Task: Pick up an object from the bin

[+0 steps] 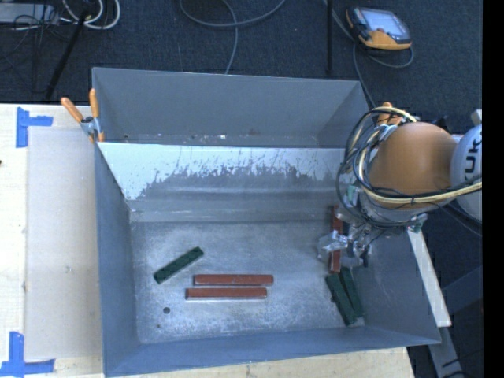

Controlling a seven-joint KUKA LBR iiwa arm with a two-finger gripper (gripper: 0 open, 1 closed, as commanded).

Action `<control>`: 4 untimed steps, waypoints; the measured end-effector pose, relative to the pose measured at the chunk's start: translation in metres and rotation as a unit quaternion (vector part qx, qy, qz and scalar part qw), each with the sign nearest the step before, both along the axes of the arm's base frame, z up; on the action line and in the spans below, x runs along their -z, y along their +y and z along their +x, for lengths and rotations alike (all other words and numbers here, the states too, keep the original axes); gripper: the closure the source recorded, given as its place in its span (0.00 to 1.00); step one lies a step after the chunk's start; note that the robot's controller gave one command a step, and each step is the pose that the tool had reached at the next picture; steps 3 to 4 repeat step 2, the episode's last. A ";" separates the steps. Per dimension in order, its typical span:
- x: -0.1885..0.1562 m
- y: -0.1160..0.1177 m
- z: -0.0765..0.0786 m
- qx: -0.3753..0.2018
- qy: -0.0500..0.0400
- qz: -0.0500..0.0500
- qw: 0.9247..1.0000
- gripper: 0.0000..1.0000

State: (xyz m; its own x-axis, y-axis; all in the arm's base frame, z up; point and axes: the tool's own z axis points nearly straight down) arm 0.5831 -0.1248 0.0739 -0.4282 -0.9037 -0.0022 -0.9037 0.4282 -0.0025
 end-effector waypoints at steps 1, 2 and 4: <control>-0.025 0.001 0.001 0.003 0.000 0.000 1.000 1.00; -0.049 0.002 0.002 0.006 0.001 0.000 1.000 1.00; -0.049 0.002 0.002 0.006 0.001 0.000 1.000 1.00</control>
Offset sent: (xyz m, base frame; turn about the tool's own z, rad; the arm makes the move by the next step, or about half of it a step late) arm 0.0000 0.0000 0.0240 0.0000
